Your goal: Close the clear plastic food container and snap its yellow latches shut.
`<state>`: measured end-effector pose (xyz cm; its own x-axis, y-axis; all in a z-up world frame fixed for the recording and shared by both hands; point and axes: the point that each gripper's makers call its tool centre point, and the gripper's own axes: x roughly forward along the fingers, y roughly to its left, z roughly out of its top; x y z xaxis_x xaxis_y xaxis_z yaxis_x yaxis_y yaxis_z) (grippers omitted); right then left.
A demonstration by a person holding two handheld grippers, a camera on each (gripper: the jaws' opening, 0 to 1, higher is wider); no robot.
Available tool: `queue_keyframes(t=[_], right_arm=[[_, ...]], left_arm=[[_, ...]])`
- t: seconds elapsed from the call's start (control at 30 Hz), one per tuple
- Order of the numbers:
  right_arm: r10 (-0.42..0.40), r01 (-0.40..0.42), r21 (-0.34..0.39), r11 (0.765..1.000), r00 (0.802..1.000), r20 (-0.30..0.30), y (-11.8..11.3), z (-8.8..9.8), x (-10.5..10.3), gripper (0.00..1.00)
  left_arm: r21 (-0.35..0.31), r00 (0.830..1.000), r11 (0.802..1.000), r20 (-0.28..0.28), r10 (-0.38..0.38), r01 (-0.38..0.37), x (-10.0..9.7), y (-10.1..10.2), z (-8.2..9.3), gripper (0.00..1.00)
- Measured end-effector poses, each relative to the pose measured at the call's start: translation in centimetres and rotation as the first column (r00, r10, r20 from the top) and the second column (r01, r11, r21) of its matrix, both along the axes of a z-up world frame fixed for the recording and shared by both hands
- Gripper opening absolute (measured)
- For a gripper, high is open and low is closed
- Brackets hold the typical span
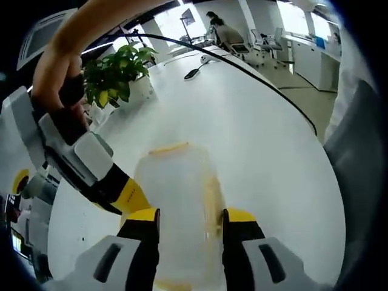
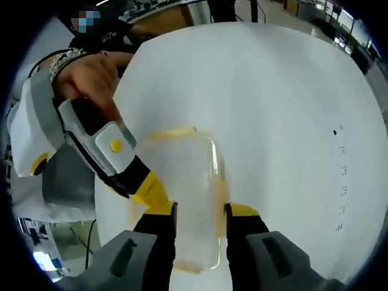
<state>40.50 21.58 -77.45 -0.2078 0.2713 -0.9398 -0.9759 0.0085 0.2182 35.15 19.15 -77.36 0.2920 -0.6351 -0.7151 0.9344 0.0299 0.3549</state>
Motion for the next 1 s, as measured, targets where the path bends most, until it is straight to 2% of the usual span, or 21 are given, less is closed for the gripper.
queue_keyframes(t=[0.73,0.77,0.8,1.0], right_arm=[[-0.021,0.02,-0.009,1.0,1.0,-0.015,0.43,0.01,0.31,0.28],[-0.026,0.026,-0.01,1.0,1.0,-0.002,0.46,-0.05,0.58,0.28],[-0.029,0.029,-0.013,0.999,0.999,-0.012,0.49,-0.02,0.48,0.28],[-0.032,0.032,-0.014,0.999,0.999,-0.024,0.42,-0.03,0.23,0.28]], left_arm=[[0.045,0.998,0.998,0.051,-0.035,0.033,-0.21,0.12,0.05,0.28],[0.056,0.996,0.997,0.078,-0.05,0.046,-0.29,-0.17,-0.27,0.28],[0.063,0.996,0.998,0.081,-0.03,0.025,-0.13,0.12,-0.21,0.28],[0.057,0.995,0.997,0.082,-0.048,0.043,0.03,0.31,0.17,0.28]])
